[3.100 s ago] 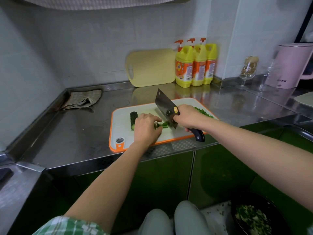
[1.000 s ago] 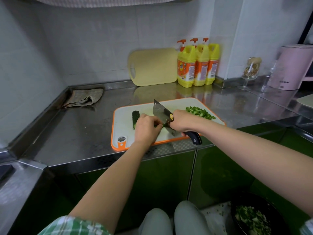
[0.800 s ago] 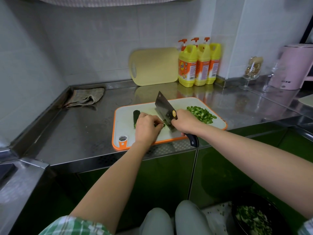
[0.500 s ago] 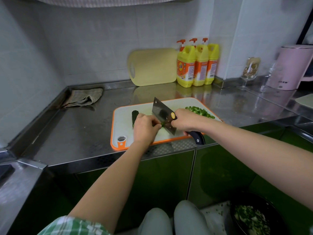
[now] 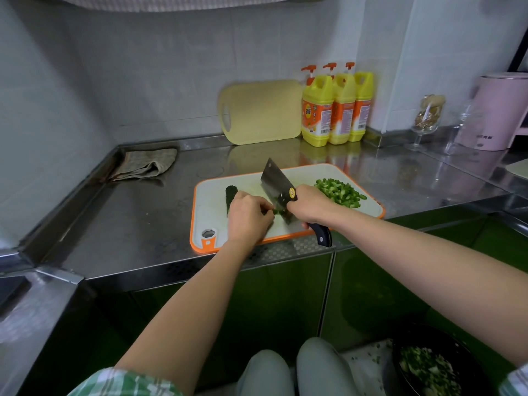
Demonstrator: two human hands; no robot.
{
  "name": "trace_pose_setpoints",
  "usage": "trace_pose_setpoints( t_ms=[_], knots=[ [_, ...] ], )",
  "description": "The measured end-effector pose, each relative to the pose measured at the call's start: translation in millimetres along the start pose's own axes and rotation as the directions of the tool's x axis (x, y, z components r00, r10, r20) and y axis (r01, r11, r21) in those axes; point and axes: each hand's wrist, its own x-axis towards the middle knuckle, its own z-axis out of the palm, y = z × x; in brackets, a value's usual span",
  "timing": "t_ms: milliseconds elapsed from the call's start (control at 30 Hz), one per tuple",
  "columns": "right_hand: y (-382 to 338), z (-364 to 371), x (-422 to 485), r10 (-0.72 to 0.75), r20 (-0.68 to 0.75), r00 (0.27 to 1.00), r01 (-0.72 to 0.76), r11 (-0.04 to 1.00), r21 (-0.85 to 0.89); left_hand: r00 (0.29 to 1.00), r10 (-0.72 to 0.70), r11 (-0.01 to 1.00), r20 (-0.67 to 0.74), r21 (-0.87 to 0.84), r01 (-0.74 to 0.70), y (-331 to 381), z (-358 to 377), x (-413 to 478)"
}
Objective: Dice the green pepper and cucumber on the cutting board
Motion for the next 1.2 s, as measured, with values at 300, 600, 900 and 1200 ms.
trace_pose_setpoints(
  t_ms=[300, 600, 900, 1200],
  knots=[
    [-1, -18, -15, -0.009, 0.046, 0.999, 0.009, 1.0, 0.001, 1.0, -0.017, 1.0, -0.004, -0.006, 0.017, 1, 1, 0],
    [-8, -18, -24, 0.003, 0.093, 0.996, 0.006, 0.996, -0.092, 1.0, -0.003, 1.0, -0.01, 0.007, 0.003, 3, -1, -1],
    [-22, -7, -13, 0.013, 0.089, 0.996, 0.006, 0.979, -0.204, 1.0, 0.02, 0.999, -0.008, 0.039, -0.02, 1, 0, 1],
    [-11, -2, 4, 0.039, 0.029, 0.999, -0.035, 0.99, -0.138, 0.998, 0.065, 0.998, 0.015, 0.016, -0.065, -3, 3, 1]
  ],
)
